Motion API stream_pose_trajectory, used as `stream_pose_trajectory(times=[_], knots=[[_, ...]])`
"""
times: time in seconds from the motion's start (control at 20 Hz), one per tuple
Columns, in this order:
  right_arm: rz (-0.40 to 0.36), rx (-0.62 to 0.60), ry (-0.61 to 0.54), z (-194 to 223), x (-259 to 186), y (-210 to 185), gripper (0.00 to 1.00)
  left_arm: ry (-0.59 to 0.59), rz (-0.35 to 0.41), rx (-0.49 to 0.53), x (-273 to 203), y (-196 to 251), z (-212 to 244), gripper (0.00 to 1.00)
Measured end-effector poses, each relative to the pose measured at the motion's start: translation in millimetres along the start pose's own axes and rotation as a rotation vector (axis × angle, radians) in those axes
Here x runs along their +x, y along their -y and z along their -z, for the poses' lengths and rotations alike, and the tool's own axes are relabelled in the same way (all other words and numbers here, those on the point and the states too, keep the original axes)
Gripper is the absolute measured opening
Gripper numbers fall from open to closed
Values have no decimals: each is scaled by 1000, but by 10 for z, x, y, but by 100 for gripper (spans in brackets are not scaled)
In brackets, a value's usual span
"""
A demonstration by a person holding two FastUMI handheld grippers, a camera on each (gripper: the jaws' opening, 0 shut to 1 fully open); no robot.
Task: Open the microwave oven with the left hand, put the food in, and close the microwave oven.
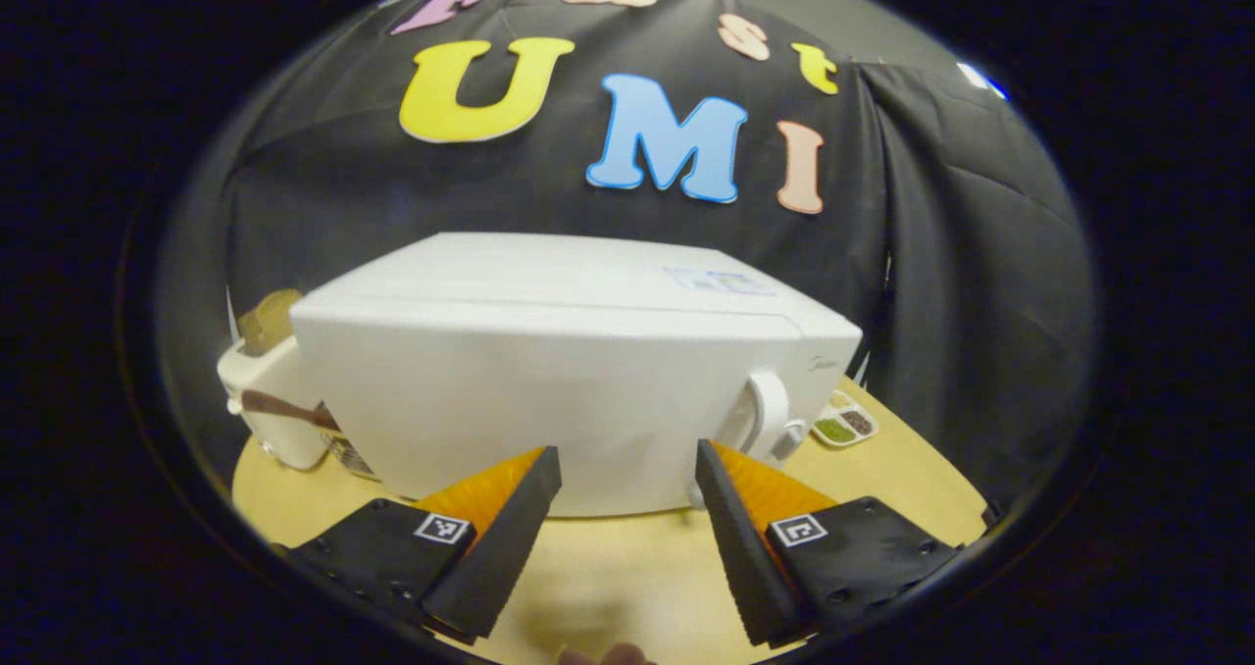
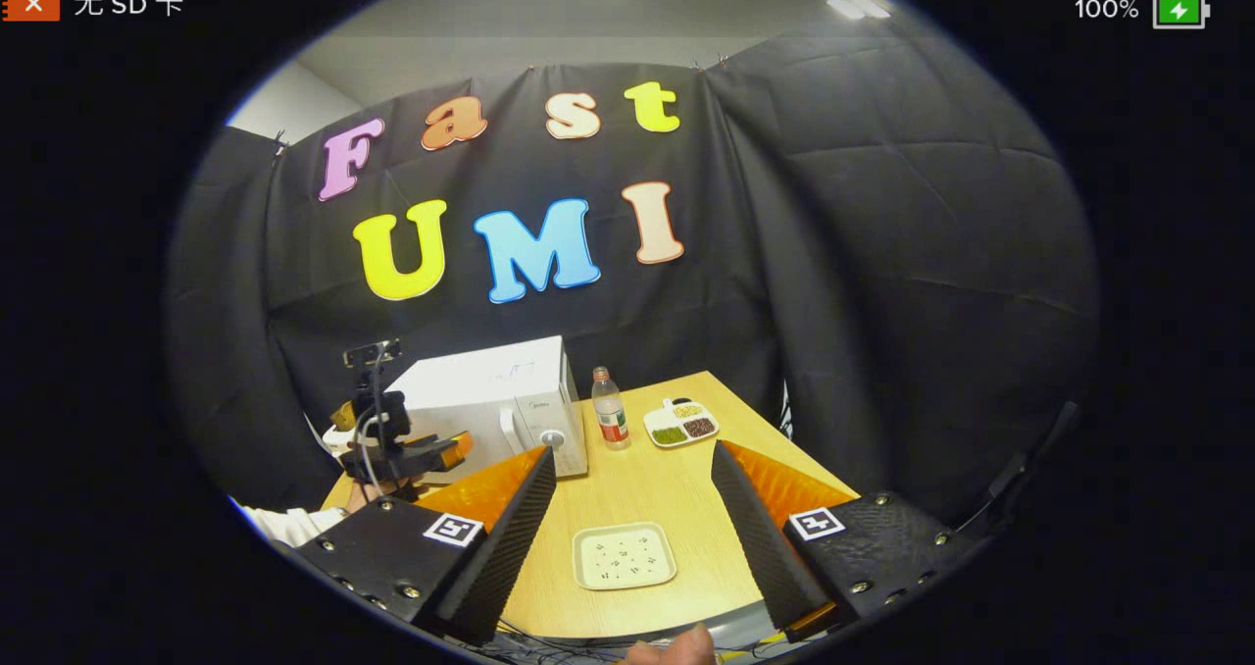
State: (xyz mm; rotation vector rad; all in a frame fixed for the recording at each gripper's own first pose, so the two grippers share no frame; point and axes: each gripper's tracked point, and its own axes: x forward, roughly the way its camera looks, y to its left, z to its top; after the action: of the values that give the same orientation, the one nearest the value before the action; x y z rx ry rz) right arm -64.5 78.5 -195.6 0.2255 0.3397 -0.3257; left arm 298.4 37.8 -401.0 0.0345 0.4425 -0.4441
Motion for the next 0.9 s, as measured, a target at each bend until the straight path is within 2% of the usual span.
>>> stream_pose_trajectory(times=[0.15,0.3,0.45,0.5,0.65,0.7,0.75,0.8,0.85,0.9], knots=[[-54,-1,38,-215,174,-117,98,153,4,104,-854,77,-773,99],[-106,-32,93,-556,354,-238,98,286,1,70,-1706,164,-1426,96],[-172,-63,121,-854,483,-387,98,303,-51,-17,-2358,161,-1748,89],[-182,-66,122,-942,516,-404,98,304,-76,-48,-2542,154,-1810,99],[-205,-77,139,-1201,547,-427,98,330,-112,-117,-3031,247,-2066,89],[-205,-76,140,-1270,544,-417,98,333,-122,-119,-3153,273,-2130,89],[-207,-78,138,-1323,522,-413,98,342,-129,-109,-3268,326,-2216,94],[-212,-82,149,-1407,495,-407,93,360,-139,-96,-3383,388,-2323,95],[-214,-83,164,-1500,460,-391,98,379,-144,-82,-3482,467,-2421,95],[-220,-84,180,-1586,419,-373,98,385,-145,-67,-3549,567,-2467,94]])
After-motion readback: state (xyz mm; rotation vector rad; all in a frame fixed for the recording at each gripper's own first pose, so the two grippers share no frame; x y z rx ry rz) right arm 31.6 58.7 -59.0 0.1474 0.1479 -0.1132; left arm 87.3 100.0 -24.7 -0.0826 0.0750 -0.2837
